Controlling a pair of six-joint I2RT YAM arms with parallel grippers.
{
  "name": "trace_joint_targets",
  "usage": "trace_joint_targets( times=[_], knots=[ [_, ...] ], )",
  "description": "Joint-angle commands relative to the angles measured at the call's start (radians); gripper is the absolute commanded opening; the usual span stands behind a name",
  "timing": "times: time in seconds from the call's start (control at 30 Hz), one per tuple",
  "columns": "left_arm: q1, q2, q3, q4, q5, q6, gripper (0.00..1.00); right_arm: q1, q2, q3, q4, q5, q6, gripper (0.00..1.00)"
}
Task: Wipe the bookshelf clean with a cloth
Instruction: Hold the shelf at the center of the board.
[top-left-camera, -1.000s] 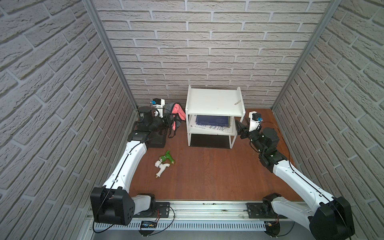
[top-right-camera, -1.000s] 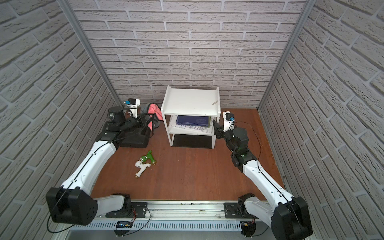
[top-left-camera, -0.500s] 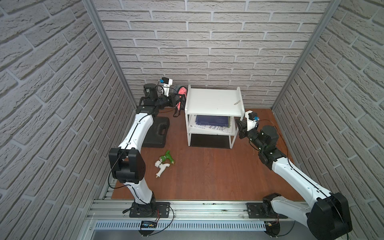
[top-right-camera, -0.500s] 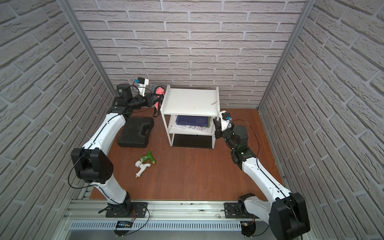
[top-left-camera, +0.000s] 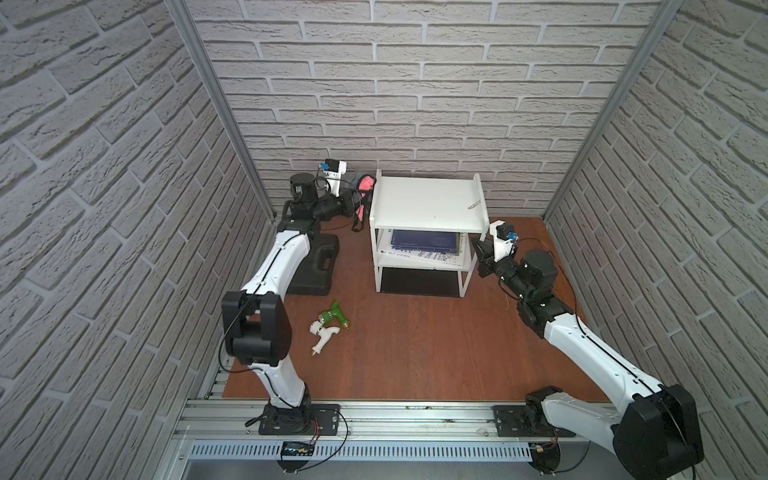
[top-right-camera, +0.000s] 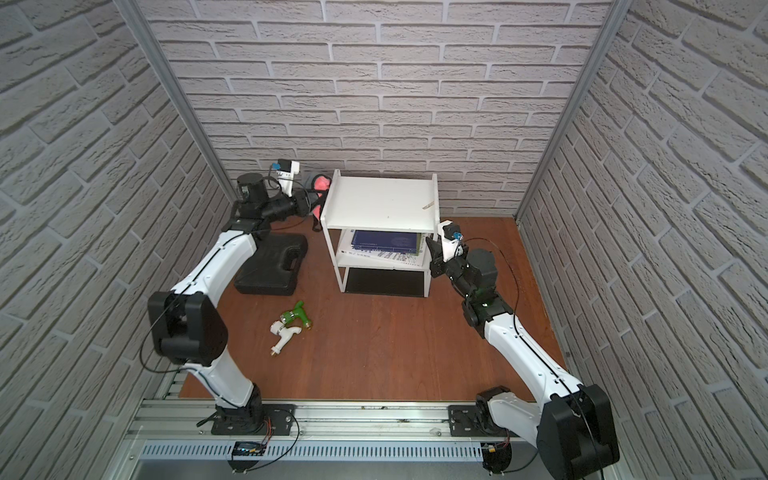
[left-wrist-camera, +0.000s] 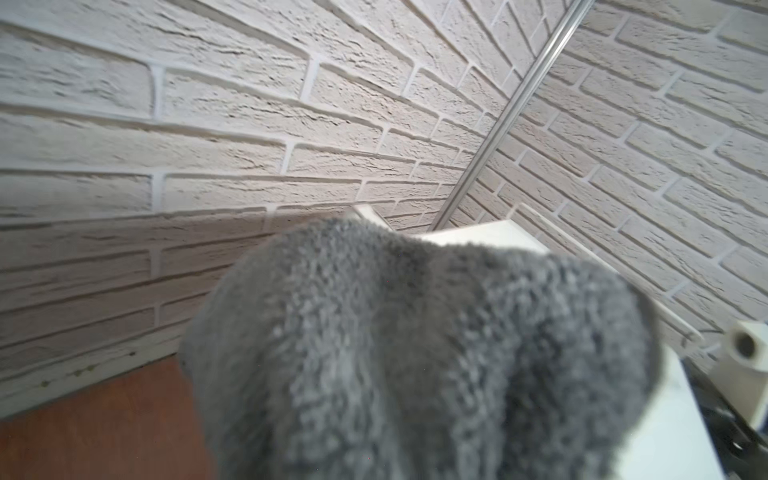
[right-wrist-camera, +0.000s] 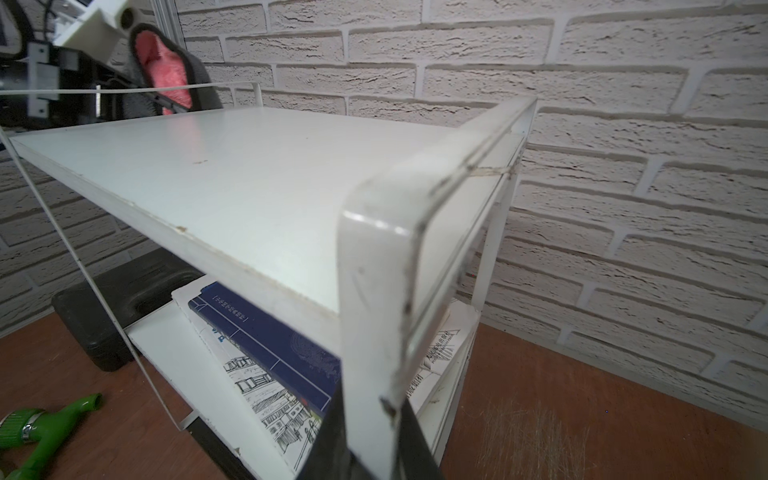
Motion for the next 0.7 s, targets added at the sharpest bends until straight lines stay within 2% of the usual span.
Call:
trace_joint_targets(
  times=[0.0, 0.03, 0.1, 0.17, 0.2, 0.23, 0.3, 0.43, 0.53, 0.6, 0.67],
  knots=[
    [0.000, -0.240, -0.177, 0.157, 0.141, 0.015, 0.00, 0.005, 0.019, 0.009, 0.018, -0.045, 0.057, 0.03],
    [-0.004, -0.308, -0.213, 0.081, 0.118, 0.060, 0.00, 0.005, 0.022, 0.010, 0.014, -0.048, 0.059, 0.03],
    [-0.032, -0.422, -0.230, -0.147, -0.048, 0.184, 0.00, 0.004, 0.029, 0.014, 0.004, -0.051, 0.060, 0.03],
    [-0.106, -0.502, -0.177, -0.360, -0.319, 0.297, 0.00, 0.002, 0.029, 0.016, -0.011, -0.053, 0.060, 0.03],
    [-0.160, -0.523, -0.141, -0.428, -0.474, 0.336, 0.00, 0.003, 0.027, 0.015, -0.016, -0.054, 0.062, 0.03],
    [-0.205, -0.528, -0.102, -0.481, -0.577, 0.355, 0.00, 0.003, 0.023, 0.014, -0.017, -0.054, 0.064, 0.03],
    [-0.248, -0.481, -0.004, -0.555, -0.627, 0.334, 0.00, 0.002, 0.018, 0.012, -0.018, -0.059, 0.070, 0.03],
    [-0.283, -0.262, 0.302, -0.790, -0.700, 0.198, 0.00, 0.003, 0.001, 0.015, -0.029, -0.062, 0.075, 0.03],
    [-0.317, -0.164, 0.392, -0.787, -0.776, 0.192, 0.00, 0.003, -0.013, 0.015, -0.044, -0.054, 0.075, 0.03],
    [-0.315, -0.097, 0.467, -0.795, -0.858, 0.197, 0.00, 0.003, -0.024, 0.014, -0.051, -0.053, 0.077, 0.03],
    [-0.297, -0.001, 0.583, -0.811, -0.874, 0.201, 0.00, 0.003, -0.036, 0.014, -0.061, -0.057, 0.076, 0.03]
  ],
)
